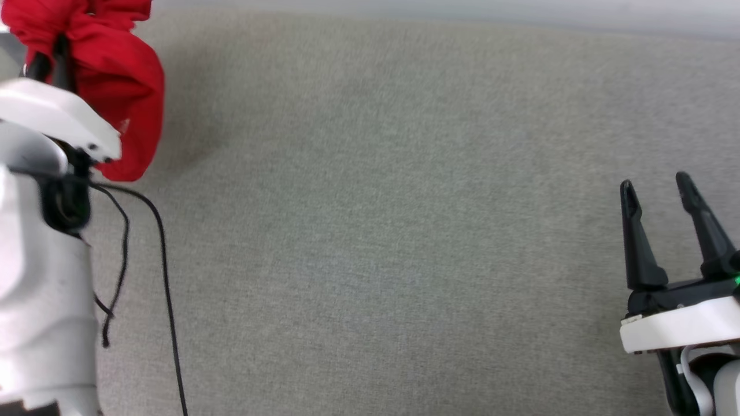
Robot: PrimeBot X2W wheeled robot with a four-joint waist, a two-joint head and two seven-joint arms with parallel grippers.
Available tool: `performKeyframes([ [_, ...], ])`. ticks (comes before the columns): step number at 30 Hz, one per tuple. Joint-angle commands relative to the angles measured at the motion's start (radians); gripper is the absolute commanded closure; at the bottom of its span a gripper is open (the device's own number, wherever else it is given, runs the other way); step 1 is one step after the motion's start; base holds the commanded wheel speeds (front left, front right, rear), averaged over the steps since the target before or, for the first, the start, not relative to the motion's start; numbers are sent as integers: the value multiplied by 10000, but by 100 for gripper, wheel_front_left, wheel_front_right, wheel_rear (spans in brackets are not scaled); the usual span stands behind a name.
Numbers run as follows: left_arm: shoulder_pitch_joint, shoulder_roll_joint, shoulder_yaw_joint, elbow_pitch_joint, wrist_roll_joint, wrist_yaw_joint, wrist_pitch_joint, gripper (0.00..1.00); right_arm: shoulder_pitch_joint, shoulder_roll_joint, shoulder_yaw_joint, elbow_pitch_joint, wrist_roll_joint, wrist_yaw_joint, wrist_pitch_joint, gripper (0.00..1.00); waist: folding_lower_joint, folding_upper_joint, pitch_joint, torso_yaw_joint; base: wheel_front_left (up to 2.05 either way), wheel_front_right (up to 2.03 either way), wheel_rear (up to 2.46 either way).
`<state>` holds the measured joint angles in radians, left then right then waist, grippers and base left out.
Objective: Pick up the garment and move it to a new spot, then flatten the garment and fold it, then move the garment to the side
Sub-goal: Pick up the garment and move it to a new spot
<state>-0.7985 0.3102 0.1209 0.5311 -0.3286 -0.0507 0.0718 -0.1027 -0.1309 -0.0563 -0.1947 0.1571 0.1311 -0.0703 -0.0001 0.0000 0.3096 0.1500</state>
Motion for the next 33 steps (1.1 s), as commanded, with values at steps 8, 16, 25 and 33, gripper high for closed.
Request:
performKeyframes([
  [8, 1987, -905, -611, -1802, 128, -161, -1009, 100, 502, 381, -36, 340, -78, -7, -132, 0, 1, 0, -1163, -758, 0, 0, 0],
  [16, 4187, -1881, -2048, -3486, 192, -377, -490, 100, 848, 605, -35, 501, -112, -5, -115, 0, 1, 0, -1825, -1519, 0, 0, 0],
  [25, 5582, -2383, -3718, -3691, -115, -588, 7, 100, 998, 704, 49, 572, 6, -5, -103, 0, 1, 0, -1952, -2239, 0, 0, 0],
  [33, 5400, -2538, -5272, -3043, -126, -702, -490, 100, 841, 755, 58, 537, 113, -5, -206, 0, 1, 0, -1356, -2829, 0, 0, 0],
])
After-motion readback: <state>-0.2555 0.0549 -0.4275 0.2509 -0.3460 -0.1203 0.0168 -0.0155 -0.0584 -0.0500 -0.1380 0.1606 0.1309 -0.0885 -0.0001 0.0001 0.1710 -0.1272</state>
